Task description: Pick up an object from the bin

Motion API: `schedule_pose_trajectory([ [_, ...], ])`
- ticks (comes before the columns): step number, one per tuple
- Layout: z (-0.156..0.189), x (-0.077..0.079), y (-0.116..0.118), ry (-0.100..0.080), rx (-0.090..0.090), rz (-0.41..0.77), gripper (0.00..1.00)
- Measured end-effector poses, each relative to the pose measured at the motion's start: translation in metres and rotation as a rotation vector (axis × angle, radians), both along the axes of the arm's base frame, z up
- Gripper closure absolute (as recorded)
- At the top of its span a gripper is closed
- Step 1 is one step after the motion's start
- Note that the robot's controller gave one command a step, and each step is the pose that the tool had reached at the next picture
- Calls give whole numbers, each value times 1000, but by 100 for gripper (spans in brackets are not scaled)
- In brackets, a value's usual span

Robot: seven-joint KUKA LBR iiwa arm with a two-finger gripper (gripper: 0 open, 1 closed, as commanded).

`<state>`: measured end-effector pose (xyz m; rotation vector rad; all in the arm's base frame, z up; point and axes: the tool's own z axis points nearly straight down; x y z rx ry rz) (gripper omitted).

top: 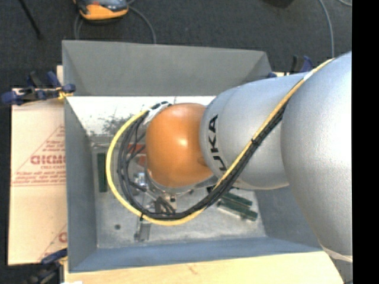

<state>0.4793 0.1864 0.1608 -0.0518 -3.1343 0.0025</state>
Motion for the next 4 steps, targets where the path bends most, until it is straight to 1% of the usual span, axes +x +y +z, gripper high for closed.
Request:
schedule_pose_trajectory([
  [1, -86, 82, -111, -10, 2, 245, 100],
  [2, -86, 82, -110, -10, 5, 244, 0],
  [3, -86, 82, -110, -10, 5, 243, 0],
  [4, -74, 100, -127, -2, 6, 377, 0],
])
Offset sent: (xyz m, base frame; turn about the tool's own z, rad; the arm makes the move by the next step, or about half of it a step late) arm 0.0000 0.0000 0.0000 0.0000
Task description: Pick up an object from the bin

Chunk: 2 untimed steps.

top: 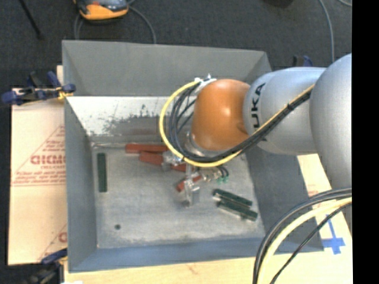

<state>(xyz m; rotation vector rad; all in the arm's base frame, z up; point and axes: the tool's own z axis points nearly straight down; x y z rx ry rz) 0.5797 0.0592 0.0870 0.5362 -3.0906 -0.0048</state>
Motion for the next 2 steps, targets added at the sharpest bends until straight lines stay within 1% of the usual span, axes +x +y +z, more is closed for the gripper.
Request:
schedule_pose_trajectory([
  [1, 7, 25, -32, -17, -6, 303, 0],
  [2, -9, 52, -54, -18, 1, 338, 100],
])
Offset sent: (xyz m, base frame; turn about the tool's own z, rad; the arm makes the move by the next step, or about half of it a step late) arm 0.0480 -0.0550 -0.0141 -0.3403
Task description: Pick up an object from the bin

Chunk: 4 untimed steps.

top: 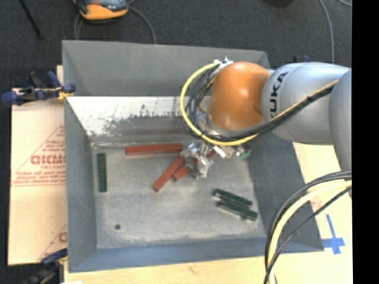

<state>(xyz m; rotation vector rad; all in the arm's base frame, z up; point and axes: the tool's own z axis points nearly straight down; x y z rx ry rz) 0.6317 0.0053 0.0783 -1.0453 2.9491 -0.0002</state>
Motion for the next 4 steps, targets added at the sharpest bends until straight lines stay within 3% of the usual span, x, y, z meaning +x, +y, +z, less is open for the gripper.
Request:
schedule_pose_trajectory([
  [1, -2, -2, -1, 5, -1, -3, 0],
  [2, 1, 1, 1, -6, 3, -5, 100],
  [3, -3, -2, -1, 3, 0, -6, 0],
  [4, 0, 0, -1, 0, 0, -6, 100],
])
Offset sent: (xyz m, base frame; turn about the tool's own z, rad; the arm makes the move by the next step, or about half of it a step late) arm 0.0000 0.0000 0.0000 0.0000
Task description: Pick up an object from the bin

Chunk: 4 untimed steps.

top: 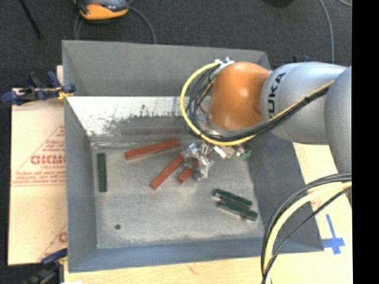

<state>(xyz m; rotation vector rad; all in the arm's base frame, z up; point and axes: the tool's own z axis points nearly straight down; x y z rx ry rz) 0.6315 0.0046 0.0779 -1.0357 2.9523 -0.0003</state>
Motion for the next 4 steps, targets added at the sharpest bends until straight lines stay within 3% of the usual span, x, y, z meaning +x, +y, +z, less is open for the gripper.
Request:
schedule_pose_trajectory([
  [1, -3, -2, 0, 6, -1, -1, 0],
  [2, -3, -2, 0, 6, 0, -1, 100],
  [3, -3, -2, 0, 7, 0, -1, 100],
  [4, 124, -10, -23, 7, -3, -7, 100],
])
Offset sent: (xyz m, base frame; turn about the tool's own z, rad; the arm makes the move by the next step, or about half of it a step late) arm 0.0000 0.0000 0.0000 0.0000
